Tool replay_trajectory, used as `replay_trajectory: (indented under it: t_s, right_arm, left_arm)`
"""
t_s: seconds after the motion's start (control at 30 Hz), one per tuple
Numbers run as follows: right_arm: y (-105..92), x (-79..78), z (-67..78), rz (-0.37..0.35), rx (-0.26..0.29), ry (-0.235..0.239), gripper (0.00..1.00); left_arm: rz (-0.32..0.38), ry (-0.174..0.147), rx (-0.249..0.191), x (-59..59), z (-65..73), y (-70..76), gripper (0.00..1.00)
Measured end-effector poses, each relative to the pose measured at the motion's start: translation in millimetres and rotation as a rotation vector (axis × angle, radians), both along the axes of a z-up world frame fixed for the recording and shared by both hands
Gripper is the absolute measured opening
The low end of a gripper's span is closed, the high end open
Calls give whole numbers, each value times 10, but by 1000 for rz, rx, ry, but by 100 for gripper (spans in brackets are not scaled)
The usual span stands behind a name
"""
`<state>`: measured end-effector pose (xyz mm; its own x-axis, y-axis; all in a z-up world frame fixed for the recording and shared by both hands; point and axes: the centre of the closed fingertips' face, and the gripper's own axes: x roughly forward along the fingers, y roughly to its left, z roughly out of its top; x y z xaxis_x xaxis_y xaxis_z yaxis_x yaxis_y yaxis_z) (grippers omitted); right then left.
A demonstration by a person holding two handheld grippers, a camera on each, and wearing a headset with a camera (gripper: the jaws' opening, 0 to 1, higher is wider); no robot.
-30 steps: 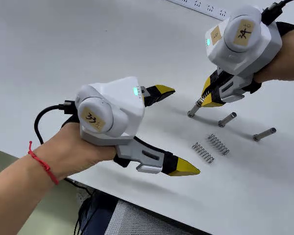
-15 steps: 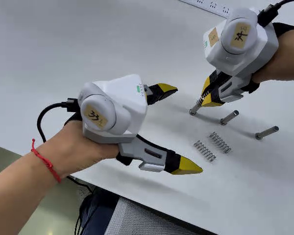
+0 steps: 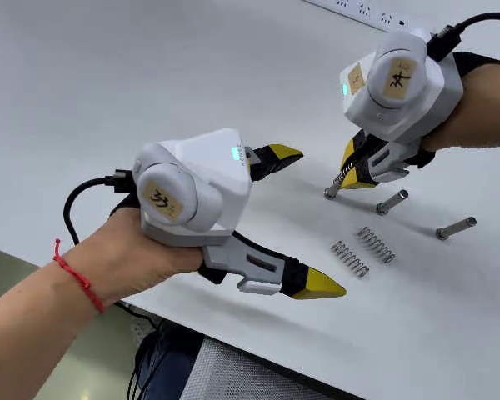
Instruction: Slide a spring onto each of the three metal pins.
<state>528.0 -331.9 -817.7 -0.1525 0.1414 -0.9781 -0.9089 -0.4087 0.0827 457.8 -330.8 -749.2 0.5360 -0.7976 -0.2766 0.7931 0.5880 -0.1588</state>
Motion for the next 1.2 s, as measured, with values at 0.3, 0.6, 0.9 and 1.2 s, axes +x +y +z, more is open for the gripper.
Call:
replay_trajectory:
  t_s: [0.3,0.6,0.9,1.2]
  right_arm:
    - [0,-20,-91,4,3,-8,8]
    - [-3,-23,-213,-5,4,-15,8]
    - [7,-23,-241,-22,16,-20,7]
    - [35,-6,-270,-40,35,-28,8]
  left_arm:
    - [0,0,-5,-1,3,-13,96]
    - [4,1,-9,-2,3,-8,95]
    - [8,5,-8,-11,-14,8,95]
    - [12,5,-9,-4,-15,4,95]
